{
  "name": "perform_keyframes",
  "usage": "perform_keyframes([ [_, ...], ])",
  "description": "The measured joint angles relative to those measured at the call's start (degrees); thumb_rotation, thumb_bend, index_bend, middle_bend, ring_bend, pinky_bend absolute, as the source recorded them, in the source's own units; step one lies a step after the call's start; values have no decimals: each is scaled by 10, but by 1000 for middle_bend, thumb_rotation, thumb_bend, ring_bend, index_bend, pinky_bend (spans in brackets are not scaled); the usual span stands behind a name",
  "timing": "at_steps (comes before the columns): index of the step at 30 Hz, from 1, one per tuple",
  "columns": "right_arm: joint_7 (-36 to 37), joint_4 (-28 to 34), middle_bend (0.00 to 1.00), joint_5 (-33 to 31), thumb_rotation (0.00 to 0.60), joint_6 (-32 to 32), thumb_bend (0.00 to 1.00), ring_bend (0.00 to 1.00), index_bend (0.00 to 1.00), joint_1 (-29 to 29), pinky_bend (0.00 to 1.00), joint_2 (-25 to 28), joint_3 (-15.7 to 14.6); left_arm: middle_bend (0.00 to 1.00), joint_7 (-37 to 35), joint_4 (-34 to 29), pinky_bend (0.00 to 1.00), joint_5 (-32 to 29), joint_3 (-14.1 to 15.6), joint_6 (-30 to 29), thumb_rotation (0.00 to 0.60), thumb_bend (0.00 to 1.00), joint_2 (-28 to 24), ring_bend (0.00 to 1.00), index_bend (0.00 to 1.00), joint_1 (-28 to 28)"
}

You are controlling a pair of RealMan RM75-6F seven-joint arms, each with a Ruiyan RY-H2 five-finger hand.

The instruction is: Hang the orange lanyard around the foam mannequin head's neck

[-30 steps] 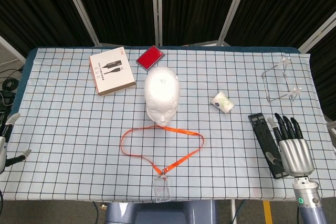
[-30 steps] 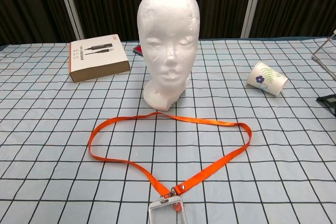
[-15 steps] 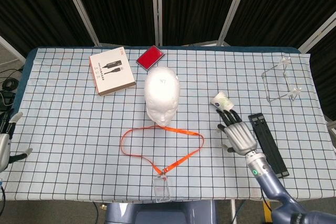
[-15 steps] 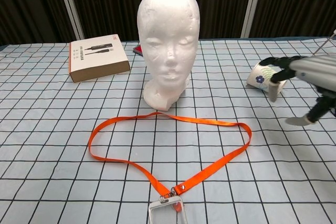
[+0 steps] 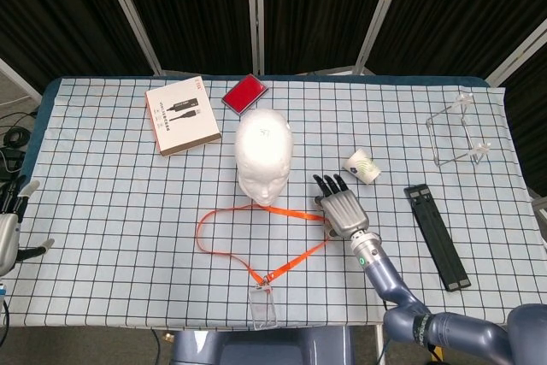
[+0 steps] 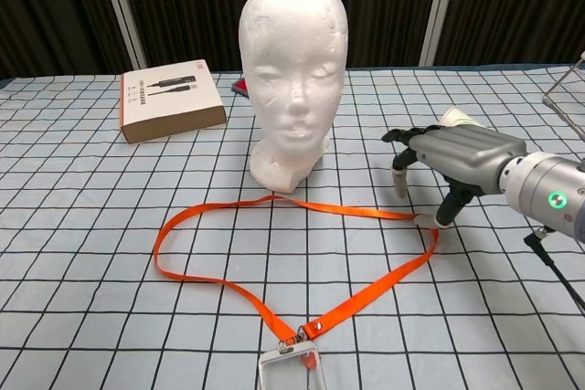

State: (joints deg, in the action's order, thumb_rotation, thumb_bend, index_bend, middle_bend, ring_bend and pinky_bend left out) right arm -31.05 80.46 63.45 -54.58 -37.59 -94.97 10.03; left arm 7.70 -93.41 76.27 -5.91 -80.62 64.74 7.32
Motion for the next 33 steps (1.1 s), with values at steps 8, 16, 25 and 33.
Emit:
perform_keyframes([
  [8, -12, -9, 0, -16, 600, -2, 222, 0, 489, -8, 0, -12, -4, 0, 0, -1, 0, 0, 0, -3, 600, 25, 0, 0, 0, 0],
  [16, -18, -27, 0, -13, 600, -10, 257, 0, 503, -9, 0, -18, -15, 0, -1, -1, 0, 3, 1, -5, 600, 25, -1, 0, 0, 0],
  [25, -1, -41, 0, -5, 600, -11, 331, 0, 535, -7, 0, -21, -22, 0, 0, -1, 0, 3, 1, -6, 600, 25, 0, 0, 0, 0],
  [33, 10, -52, 0, 0, 600, -10, 383, 0, 597, -6, 0, -24, -26, 0, 0, 0, 0, 3, 2, -5, 600, 24, 1, 0, 0, 0],
])
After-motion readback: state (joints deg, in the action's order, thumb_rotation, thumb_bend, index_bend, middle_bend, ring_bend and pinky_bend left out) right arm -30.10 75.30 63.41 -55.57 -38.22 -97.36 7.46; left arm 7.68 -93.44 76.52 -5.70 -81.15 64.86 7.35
